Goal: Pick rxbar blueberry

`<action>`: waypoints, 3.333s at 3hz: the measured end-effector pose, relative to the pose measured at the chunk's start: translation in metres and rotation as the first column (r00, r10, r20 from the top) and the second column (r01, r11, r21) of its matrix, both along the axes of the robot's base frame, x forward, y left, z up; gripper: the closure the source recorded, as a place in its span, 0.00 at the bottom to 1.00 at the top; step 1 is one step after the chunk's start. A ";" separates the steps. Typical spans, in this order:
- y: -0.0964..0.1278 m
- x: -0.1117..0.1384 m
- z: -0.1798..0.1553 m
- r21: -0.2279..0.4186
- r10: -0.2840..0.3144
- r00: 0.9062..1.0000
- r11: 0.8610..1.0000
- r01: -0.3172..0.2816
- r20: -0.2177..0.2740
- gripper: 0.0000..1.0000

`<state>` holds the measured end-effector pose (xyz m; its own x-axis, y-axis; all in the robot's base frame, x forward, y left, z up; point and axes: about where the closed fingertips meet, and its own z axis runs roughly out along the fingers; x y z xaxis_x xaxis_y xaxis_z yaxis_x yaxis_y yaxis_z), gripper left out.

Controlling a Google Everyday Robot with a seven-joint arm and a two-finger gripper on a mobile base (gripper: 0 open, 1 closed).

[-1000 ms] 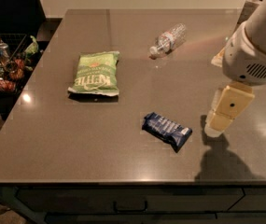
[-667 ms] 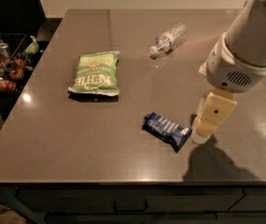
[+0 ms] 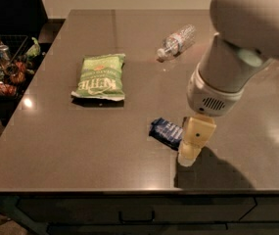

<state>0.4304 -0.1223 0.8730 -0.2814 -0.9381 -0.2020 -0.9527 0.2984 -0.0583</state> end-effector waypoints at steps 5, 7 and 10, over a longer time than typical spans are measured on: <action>0.026 0.003 -0.031 -0.067 0.042 0.997 0.997 -0.046 -0.062 0.72; 0.009 0.033 0.027 -0.022 0.000 0.999 1.000 0.001 0.035 1.00; 0.002 0.057 0.089 0.017 -0.007 0.991 1.000 0.004 0.137 1.00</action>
Offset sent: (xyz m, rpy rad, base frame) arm -0.0002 0.0246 -0.0473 -0.0880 0.0694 0.0465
